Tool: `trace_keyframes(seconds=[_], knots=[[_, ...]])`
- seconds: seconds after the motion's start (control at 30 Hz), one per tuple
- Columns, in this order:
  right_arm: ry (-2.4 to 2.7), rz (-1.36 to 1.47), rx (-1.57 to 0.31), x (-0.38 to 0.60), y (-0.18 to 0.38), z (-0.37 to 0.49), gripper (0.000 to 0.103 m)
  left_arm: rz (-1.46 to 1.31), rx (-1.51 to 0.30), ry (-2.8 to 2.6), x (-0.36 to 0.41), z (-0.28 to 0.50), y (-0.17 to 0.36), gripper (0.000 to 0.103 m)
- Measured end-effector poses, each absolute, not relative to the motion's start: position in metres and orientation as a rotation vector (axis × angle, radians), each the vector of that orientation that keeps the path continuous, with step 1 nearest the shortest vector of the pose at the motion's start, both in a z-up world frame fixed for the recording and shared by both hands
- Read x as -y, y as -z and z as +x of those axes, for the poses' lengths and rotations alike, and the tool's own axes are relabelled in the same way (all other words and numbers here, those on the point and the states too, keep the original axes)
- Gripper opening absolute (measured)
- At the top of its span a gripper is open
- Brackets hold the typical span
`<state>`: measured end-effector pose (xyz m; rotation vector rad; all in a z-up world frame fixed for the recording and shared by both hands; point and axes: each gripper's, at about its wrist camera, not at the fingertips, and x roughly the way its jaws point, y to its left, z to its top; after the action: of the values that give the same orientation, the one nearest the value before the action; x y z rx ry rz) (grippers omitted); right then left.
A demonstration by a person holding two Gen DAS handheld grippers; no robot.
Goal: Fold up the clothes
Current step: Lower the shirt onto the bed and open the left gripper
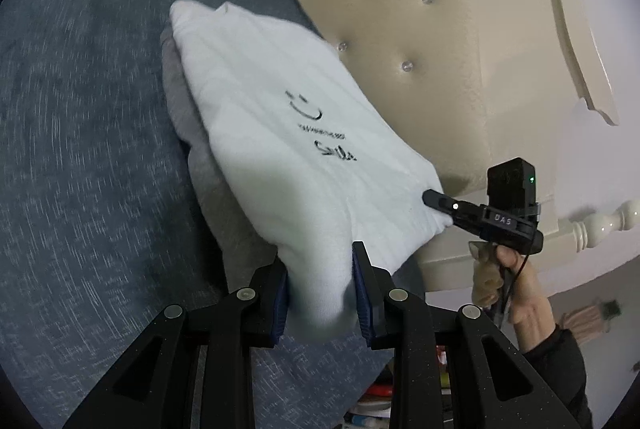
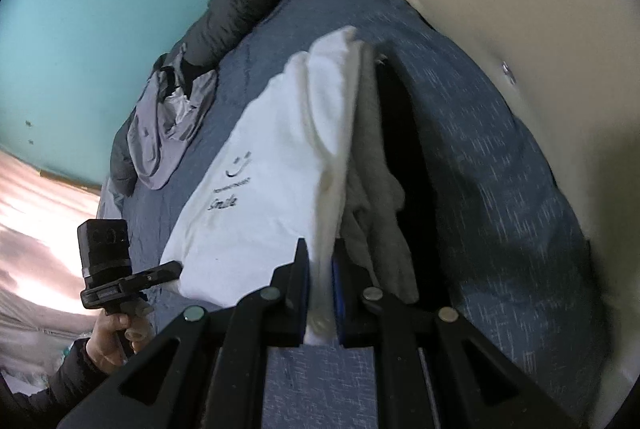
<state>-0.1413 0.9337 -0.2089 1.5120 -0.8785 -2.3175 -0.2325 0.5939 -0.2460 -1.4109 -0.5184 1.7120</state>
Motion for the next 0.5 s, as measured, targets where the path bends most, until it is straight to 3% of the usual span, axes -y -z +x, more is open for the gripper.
trace_keyframes(seconds=[0.3, 0.5], knots=[[2.395, 1.442, 0.897, -0.939, 0.224, -0.120, 0.009, -1.436, 0.567, -1.663, -0.577, -0.231, 0.251, 0.032], [2.657, 1.305, 0.752, -0.944, 0.180, -0.100, 0.010, -1.331, 0.412, -1.778, -0.567, -0.227, 0.214, 0.032]])
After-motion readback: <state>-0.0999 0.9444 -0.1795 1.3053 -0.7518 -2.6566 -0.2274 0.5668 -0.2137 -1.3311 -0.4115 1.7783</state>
